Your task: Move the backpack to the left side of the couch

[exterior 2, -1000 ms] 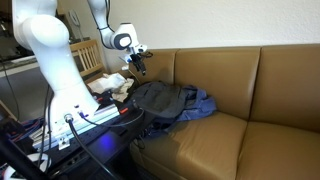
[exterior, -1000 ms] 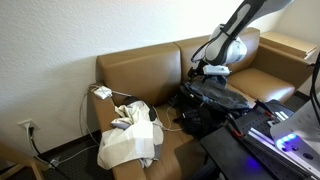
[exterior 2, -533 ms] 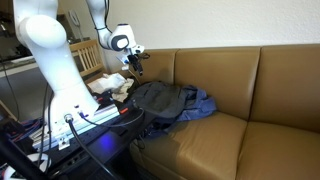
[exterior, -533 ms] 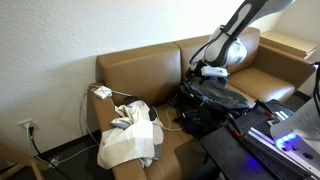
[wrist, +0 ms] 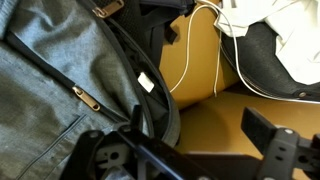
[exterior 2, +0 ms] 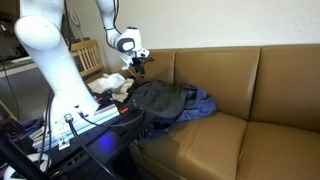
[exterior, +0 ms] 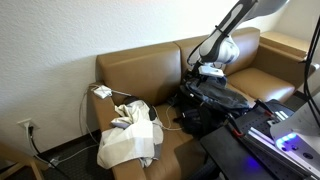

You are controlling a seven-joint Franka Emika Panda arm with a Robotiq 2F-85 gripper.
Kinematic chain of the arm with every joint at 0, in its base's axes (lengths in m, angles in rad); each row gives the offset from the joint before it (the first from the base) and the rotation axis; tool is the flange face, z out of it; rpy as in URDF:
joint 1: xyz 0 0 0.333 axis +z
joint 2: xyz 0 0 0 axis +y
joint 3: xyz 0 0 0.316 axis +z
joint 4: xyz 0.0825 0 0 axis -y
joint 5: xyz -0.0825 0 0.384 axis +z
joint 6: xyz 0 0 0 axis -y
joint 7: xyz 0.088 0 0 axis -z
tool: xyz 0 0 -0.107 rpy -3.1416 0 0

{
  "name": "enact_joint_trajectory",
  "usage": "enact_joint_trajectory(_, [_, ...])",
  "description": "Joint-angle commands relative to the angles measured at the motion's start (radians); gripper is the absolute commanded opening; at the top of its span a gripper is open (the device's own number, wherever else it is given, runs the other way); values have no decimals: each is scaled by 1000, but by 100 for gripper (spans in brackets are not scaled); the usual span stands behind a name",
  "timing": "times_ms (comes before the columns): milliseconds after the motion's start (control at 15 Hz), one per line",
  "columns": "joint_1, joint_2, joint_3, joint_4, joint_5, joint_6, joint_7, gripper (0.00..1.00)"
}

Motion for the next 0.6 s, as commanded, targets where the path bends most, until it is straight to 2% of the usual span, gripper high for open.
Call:
enact_joint_trajectory(0, [215, 32, -220, 80, -60, -89, 182, 100])
enact_joint_trajectory(67, [263, 62, -281, 113, -115, -117, 266, 100])
enact_joint_trajectory(133, [337, 87, -350, 163, -92, -174, 273, 100])
enact_joint_trajectory(267, [362, 115, -367, 213, -91, -219, 307, 100])
enact_joint_trajectory(400, [368, 120, -354, 232, -78, -243, 294, 100])
enact_joint_trajectory(533, [440, 139, -407, 256, -107, -252, 352, 100])
